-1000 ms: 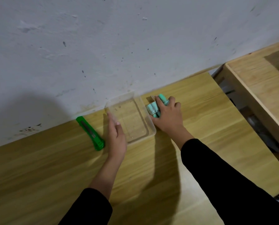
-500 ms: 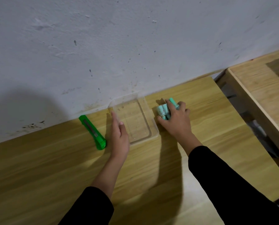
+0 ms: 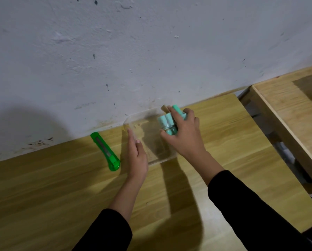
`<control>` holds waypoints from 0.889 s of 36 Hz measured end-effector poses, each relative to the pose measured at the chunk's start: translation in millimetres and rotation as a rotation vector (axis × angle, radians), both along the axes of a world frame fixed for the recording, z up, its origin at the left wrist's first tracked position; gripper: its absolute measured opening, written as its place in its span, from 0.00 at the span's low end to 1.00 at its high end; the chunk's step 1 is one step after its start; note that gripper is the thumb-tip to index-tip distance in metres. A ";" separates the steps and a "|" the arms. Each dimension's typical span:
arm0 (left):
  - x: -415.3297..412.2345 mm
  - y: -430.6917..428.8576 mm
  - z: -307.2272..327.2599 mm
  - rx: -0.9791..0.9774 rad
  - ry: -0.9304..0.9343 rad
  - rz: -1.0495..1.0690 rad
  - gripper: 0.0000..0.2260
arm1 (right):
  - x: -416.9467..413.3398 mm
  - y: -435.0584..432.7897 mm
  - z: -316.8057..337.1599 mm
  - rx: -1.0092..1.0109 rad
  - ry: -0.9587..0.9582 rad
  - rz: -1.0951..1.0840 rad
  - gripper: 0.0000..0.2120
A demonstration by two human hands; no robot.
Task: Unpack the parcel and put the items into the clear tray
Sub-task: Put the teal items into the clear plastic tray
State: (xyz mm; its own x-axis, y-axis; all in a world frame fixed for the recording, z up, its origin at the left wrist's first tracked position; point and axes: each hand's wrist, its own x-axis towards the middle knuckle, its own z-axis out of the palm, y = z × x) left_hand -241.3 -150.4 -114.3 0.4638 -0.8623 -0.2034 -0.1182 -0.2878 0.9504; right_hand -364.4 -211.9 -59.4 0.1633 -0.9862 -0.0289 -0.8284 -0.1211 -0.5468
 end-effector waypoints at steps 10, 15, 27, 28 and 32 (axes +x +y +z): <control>11.3 1.8 2.6 -0.082 0.420 0.065 0.24 | 40.1 5.5 -15.9 -0.038 0.326 0.231 0.35; 22.4 3.8 2.9 -0.070 0.555 0.022 0.25 | 48.3 5.7 -21.1 -0.071 0.377 0.285 0.33; 27.2 9.2 3.8 -0.061 0.628 -0.035 0.26 | 61.6 15.4 -31.2 0.108 0.431 0.309 0.35; 26.5 9.4 2.8 -0.060 0.625 -0.032 0.26 | 61.3 16.1 -30.2 0.134 0.406 0.315 0.35; 24.4 9.7 2.2 -0.056 0.617 -0.023 0.25 | 58.0 16.1 -24.6 0.236 0.267 0.329 0.37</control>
